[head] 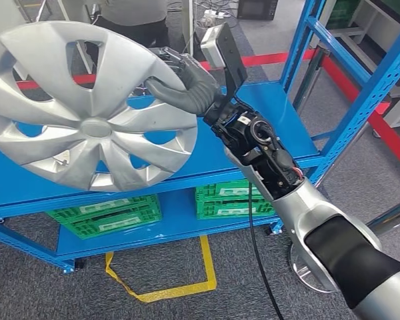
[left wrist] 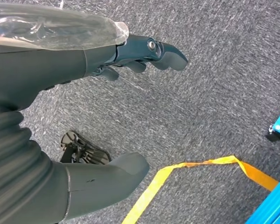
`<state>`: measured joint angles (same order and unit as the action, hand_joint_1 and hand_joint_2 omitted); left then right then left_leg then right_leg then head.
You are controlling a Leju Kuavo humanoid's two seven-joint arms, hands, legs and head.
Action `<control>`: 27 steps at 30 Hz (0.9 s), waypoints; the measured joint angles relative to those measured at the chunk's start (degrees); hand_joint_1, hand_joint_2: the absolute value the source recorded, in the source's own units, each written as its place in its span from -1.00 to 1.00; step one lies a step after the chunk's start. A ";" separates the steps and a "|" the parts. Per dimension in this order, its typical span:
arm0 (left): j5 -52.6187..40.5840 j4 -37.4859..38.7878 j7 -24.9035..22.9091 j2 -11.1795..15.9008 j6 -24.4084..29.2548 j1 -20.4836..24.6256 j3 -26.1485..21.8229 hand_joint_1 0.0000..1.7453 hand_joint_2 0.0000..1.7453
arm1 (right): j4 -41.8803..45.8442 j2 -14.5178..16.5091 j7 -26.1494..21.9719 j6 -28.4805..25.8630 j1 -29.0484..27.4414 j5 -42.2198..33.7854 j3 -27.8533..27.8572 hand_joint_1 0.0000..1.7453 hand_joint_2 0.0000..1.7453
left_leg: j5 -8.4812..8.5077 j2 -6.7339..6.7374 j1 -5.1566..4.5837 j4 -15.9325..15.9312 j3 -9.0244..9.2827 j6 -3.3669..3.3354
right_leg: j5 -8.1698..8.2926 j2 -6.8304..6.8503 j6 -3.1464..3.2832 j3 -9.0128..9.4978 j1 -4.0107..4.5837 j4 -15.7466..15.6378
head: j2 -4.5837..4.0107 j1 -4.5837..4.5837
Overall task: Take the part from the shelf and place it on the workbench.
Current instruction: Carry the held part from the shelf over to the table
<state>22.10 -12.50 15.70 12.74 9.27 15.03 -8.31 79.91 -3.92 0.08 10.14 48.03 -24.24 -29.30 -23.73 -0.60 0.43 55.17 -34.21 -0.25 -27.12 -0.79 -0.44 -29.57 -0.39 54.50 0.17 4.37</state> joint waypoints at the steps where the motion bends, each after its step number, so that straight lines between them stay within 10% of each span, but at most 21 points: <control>1: 0.00 0.00 0.01 0.00 0.00 0.00 0.00 -1.00 1.00 | 0.00 -0.03 -0.01 0.00 0.00 0.00 0.05 1.00 1.00 | 0.00 0.00 0.00 0.00 0.00 0.00 | 0.00 0.00 0.00 0.00 0.00 0.00 | 0.00 0.00; 11: 0.10 0.00 -0.05 0.12 -0.01 0.02 0.00 -1.00 1.00 | 0.62 -0.15 -1.33 1.60 -0.07 0.13 0.30 1.00 1.00 | 0.29 0.17 0.20 -1.50 1.07 -0.97 | -0.39 0.08 -0.78 -0.13 -0.12 0.18 | 0.00 -0.04; 15: 0.32 0.00 -0.05 0.03 -0.07 0.06 0.00 -1.00 1.00 | 0.79 -0.20 -1.38 2.04 -0.17 0.18 0.55 1.00 1.00 | 0.44 0.36 0.65 -2.53 2.12 -1.11 | -6.05 0.26 -1.27 -7.22 -0.36 14.02 | 0.00 0.20; 17: 0.44 0.00 -0.05 -0.05 -0.10 -0.02 0.00 -1.00 1.00 | 0.78 -0.30 -1.33 2.27 -0.34 0.21 0.56 1.00 1.00 | 0.14 0.25 0.87 -2.35 2.30 -0.74 | -5.28 0.29 -1.60 -9.38 -0.71 16.57 | 0.00 0.22; 21: 0.52 0.00 -0.07 0.03 -0.15 -0.01 0.01 -1.00 1.00 | 0.77 -0.61 -1.32 2.44 -0.24 0.21 0.61 1.00 1.00 | -1.09 -0.31 1.33 -1.01 2.42 0.91 | 2.25 -0.03 -2.11 -4.29 -1.39 3.52 | 0.00 0.49; 27: 0.52 0.00 -0.20 0.23 -0.16 0.05 0.02 -1.00 1.00 | 0.77 -0.86 -1.08 2.58 -0.22 0.14 0.62 1.00 1.00 | -2.75 -0.23 1.51 2.15 0.58 2.69 | 1.97 -0.13 0.08 -3.10 -1.22 1.54 | 0.00 -0.04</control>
<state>22.62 -12.50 15.50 12.97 9.10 15.09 -8.29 80.67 -4.79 -1.00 12.72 47.80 -24.10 -28.68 -26.48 -0.84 1.94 57.32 -33.63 2.44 -25.15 -0.92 -0.37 -32.67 -1.60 56.04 0.17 4.33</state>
